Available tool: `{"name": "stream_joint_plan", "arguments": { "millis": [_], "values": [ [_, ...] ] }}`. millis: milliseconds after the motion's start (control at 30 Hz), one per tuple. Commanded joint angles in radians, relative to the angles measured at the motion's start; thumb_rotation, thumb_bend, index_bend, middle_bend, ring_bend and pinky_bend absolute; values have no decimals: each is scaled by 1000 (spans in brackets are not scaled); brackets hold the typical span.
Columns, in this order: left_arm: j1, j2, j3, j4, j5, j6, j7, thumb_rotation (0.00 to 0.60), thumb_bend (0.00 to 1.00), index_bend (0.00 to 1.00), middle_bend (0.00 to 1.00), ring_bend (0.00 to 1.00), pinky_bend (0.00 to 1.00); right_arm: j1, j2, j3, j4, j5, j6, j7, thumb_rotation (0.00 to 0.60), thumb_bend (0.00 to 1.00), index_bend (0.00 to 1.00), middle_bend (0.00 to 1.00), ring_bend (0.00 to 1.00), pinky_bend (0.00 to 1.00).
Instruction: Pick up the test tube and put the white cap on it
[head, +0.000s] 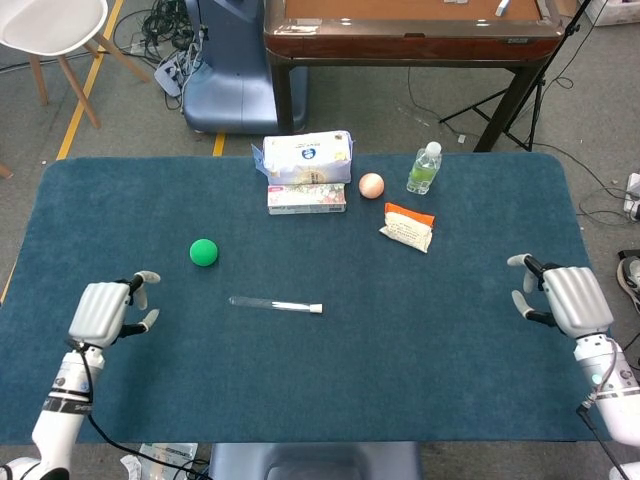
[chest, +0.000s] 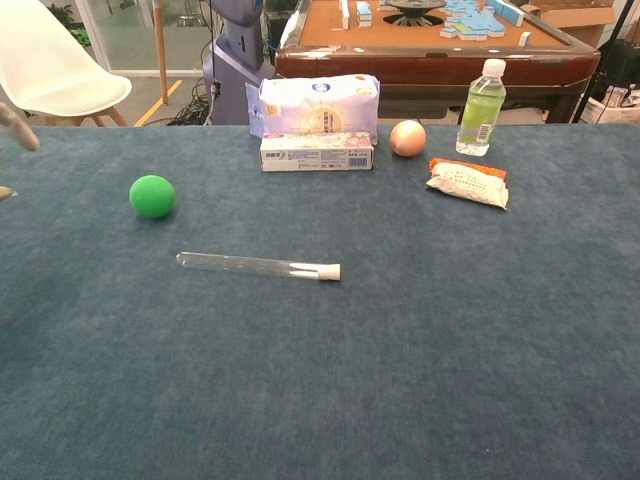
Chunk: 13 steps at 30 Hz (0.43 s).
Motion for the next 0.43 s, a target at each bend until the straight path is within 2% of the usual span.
{"name": "stream_joint_plan", "arguments": {
  "millis": [33, 233, 433],
  "values": [
    [73, 9, 44, 32, 61, 70, -34, 600, 276, 340, 599, 539, 703, -51, -56, -4, 68, -46, 87, 8, 600, 384, 318, 570, 537, 729],
    [161, -8, 60, 51, 116, 160, -41, 600, 275, 341, 597, 536, 689, -90, -77, -10, 80, -74, 132, 15, 600, 381, 319, 541, 515, 692],
    [204, -16, 53, 63, 139, 178, -46, 600, 275, 342, 597, 536, 683, -106, -51, -12, 27, -63, 112, 10, 600, 382, 318, 547, 515, 692]
  ]
}}
